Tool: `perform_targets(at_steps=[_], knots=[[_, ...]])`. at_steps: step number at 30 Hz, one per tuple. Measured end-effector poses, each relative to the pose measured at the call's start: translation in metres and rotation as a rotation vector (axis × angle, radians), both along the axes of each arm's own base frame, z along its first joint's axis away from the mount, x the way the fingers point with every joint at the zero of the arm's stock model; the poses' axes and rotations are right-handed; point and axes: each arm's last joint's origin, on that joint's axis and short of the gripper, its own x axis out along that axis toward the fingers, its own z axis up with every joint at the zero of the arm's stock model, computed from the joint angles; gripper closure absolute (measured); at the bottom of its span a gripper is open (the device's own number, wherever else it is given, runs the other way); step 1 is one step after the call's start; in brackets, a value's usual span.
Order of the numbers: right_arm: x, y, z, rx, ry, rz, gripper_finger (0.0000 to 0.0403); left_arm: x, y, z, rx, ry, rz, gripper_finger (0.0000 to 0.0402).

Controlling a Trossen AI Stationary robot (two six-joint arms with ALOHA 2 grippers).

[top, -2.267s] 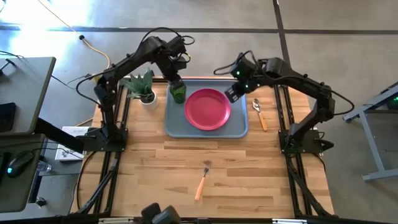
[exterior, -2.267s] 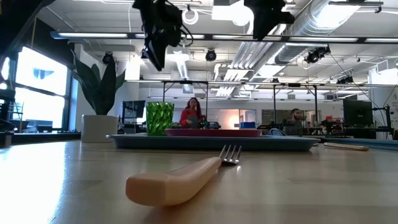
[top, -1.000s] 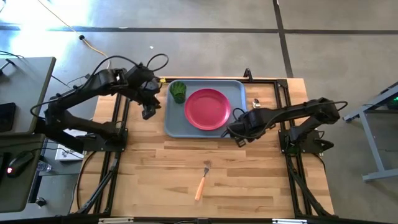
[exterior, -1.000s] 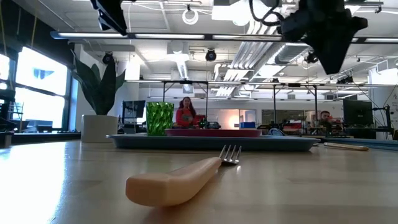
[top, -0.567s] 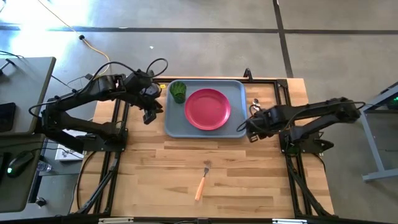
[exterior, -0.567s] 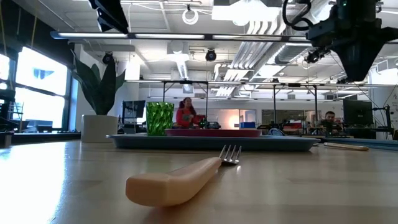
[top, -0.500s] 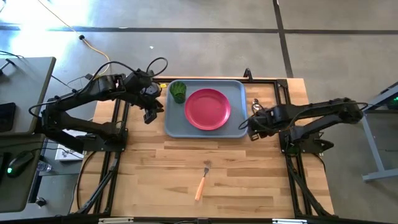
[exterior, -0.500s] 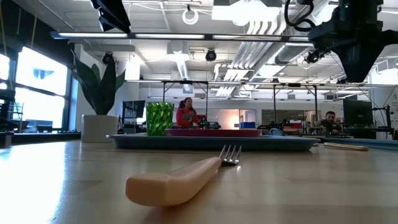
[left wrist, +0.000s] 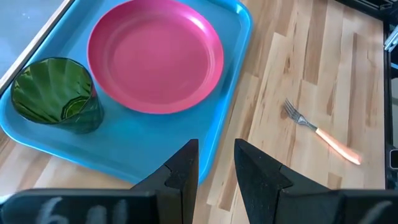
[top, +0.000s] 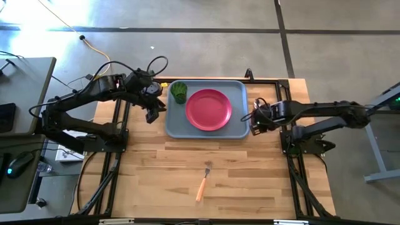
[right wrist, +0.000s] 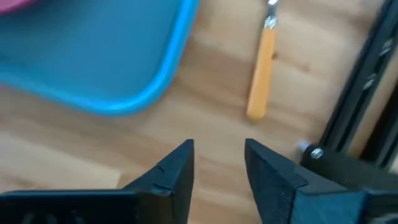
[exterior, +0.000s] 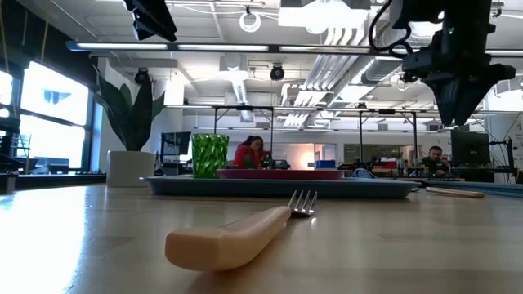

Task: Pick and place plate/cup/fork/spoon on tray
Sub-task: Put the yellow spoon on the gray tray

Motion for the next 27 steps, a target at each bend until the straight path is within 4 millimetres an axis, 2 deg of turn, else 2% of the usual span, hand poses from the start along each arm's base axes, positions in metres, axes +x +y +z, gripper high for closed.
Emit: perform_targets(at_steps=[6, 16, 27], knots=[[-0.005, -0.024, -0.009, -0.078, 0.037, -0.068, 0.0248, 0.002, 0.001, 0.002, -0.019, -0.036, 0.035, 0.0309], [-0.017, -0.063, -0.047, -0.025, -0.011, -0.083, 0.0247, 0.004, 0.002, 0.003, -0.019, -0.050, 0.041, 0.0311], [-0.017, -0.096, -0.060, -0.052, -0.023, -0.046, 0.0247, 0.004, 0.002, 0.003, -0.020, -0.050, 0.042, 0.0311]])
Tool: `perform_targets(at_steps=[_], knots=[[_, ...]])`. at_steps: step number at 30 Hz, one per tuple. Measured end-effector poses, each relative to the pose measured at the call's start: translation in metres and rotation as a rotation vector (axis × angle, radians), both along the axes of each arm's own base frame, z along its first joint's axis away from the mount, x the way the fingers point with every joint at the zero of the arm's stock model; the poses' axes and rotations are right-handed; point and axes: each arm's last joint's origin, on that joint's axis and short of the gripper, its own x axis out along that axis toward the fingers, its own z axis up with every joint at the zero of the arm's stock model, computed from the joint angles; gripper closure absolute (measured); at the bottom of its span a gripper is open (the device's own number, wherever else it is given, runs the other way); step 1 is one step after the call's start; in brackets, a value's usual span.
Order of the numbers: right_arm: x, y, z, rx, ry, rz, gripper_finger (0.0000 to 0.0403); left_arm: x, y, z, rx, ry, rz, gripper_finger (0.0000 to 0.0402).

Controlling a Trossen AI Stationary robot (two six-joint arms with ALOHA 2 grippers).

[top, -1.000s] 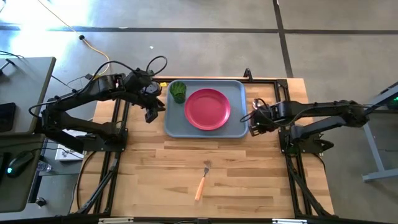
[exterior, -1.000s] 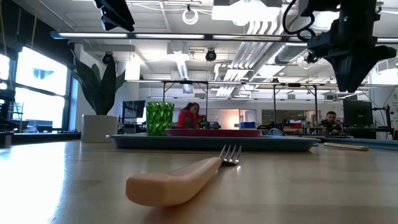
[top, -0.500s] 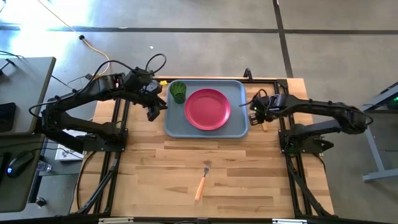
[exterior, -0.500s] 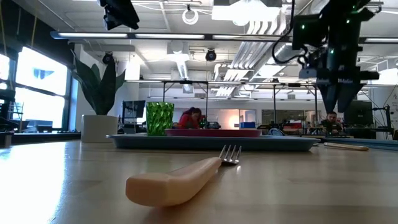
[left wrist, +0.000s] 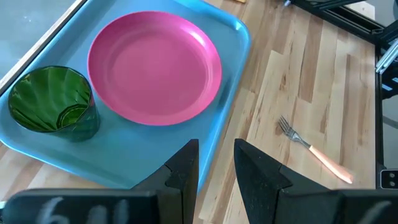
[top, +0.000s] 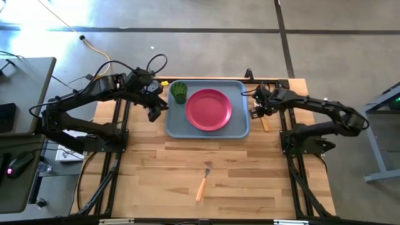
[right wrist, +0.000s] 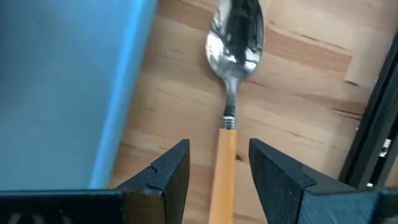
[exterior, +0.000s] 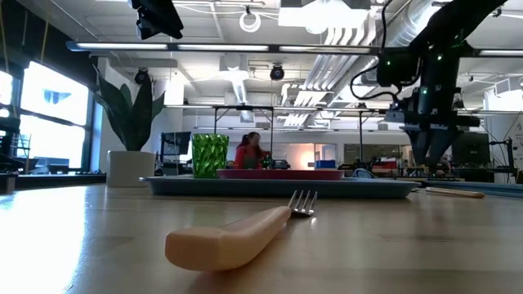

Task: Pick and place plate/cup/fork/spoon on tray
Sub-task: Put the yellow spoon on the gray tray

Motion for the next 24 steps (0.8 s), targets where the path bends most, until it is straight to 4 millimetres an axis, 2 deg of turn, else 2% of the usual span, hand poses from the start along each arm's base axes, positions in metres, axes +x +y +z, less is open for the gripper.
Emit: perform_targets(at_steps=[4, 11, 20, 24], knots=[[0.001, -0.009, -0.014, 0.049, 0.076, 0.018, 0.0247, 0.000, 0.000, 0.000, -0.014, -0.002, 0.014, 0.0311], [0.005, -0.024, -0.037, 0.134, 0.111, 0.048, 0.0247, 0.000, 0.000, 0.000, -0.017, -0.003, 0.019, 0.0311], [0.009, -0.029, -0.055, 0.195, 0.179, 0.088, 0.0248, 0.000, 0.000, 0.000, -0.013, -0.001, 0.023, 0.0311], [0.009, -0.029, -0.058, 0.215, 0.183, 0.089, 0.0265, 0.000, 0.000, 0.000, -0.012, -0.001, 0.023, 0.0311]])
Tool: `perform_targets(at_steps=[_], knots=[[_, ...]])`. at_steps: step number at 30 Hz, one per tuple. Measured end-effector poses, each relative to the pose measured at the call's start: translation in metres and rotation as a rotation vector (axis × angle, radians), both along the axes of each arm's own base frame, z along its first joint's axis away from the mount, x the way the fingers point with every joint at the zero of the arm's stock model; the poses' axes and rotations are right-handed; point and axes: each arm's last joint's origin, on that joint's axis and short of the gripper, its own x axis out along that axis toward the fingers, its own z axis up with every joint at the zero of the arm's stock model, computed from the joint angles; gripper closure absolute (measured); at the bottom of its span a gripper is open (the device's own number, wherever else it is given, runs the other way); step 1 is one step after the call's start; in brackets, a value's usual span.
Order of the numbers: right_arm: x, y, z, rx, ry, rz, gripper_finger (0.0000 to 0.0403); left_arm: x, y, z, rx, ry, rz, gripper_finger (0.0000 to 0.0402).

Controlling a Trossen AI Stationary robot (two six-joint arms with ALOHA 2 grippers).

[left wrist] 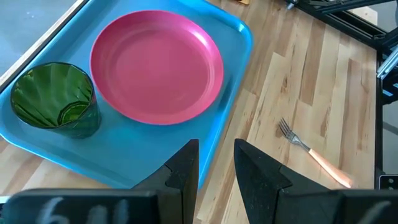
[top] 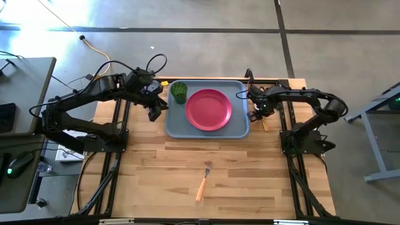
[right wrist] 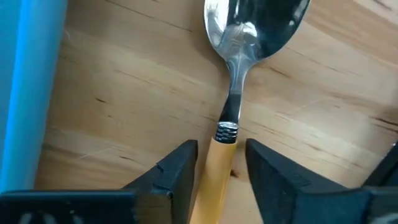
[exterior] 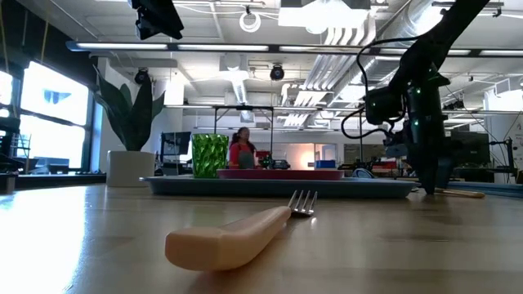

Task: Pick and place plate/cup/fork/spoon on tray
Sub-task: Put the yellow spoon on the gray tray

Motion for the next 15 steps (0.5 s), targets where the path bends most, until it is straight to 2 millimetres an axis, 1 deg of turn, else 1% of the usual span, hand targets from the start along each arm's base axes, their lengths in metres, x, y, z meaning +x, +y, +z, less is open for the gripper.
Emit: perform_targets(at_steps=[8, 15], knots=[[-0.0067, -0.0069, -0.0009, 0.044, -0.041, -0.071, 0.0335, -0.0001, 0.0002, 0.0000, 0.001, 0.000, 0.002, 0.0311], [-0.0090, -0.0078, 0.0006, 0.049, -0.057, -0.092, 0.0373, -0.0001, 0.0002, 0.0000, 0.001, 0.000, 0.001, 0.0311]])
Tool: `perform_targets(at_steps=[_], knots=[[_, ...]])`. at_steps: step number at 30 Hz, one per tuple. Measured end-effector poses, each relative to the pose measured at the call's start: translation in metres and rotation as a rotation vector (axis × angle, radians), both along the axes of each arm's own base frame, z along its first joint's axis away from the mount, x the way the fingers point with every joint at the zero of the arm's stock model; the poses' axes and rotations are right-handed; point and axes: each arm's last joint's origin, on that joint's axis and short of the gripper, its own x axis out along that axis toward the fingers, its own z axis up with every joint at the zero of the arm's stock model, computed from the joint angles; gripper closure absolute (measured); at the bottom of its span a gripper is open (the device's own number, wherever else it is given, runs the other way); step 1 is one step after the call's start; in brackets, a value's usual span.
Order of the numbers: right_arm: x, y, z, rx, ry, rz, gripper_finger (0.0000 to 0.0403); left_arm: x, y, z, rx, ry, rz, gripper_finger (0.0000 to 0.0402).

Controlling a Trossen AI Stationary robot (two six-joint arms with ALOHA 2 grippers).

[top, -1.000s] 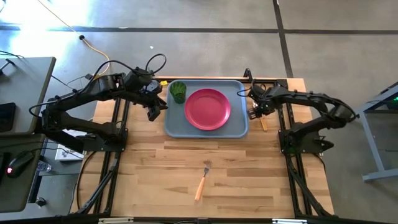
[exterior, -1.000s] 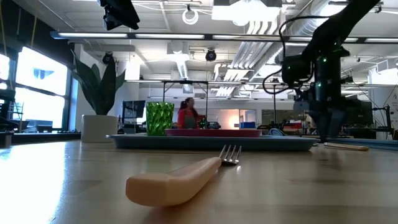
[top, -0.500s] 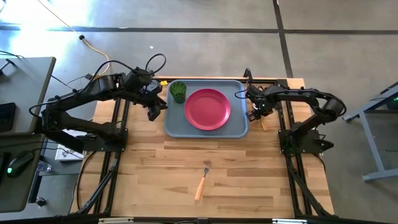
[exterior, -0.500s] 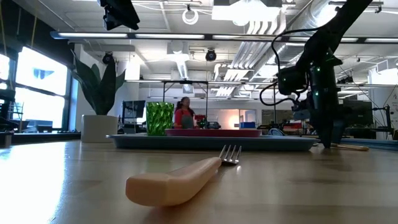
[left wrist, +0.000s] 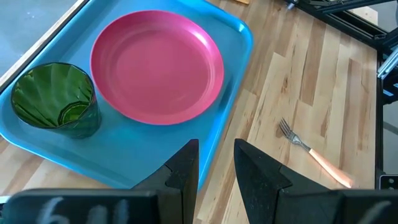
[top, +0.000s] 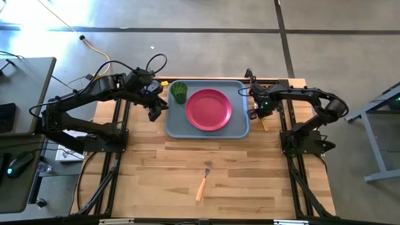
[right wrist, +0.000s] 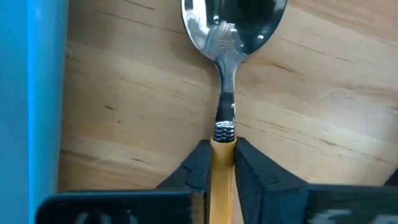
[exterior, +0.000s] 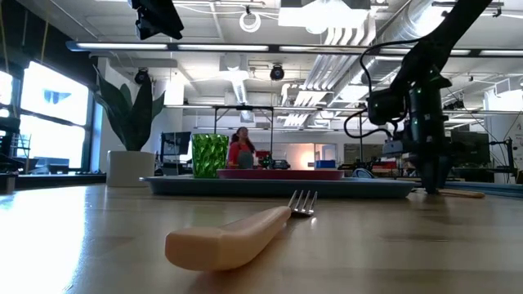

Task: Pick and place plate/cup/fork/spoon on tray
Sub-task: Put the yellow spoon on the gray tray

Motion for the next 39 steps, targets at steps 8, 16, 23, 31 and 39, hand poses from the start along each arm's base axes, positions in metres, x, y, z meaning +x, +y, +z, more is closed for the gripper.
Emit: perform_targets(at_steps=[8, 16, 23, 31, 39], knots=[[-0.005, 0.004, 0.014, -0.027, -0.047, -0.055, 0.0379, 0.000, 0.000, 0.000, 0.000, 0.000, -0.001, 0.0311], [-0.007, 0.010, 0.036, -0.055, -0.179, -0.150, 0.0381, 0.000, 0.000, 0.000, 0.000, 0.000, -0.001, 0.0311], [-0.002, 0.020, 0.060, -0.115, -0.351, -0.288, 0.0381, 0.000, 0.000, 0.000, 0.000, 0.000, -0.001, 0.0311], [0.018, 0.026, 0.080, -0.249, -0.572, -0.403, 0.0382, -0.001, 0.002, 0.000, 0.051, 0.018, 0.047, 0.0311], [0.042, 0.032, 0.098, -0.366, -0.731, -0.441, 0.0382, -0.002, 0.006, 0.000, 0.206, 0.072, 0.115, 0.0311]])
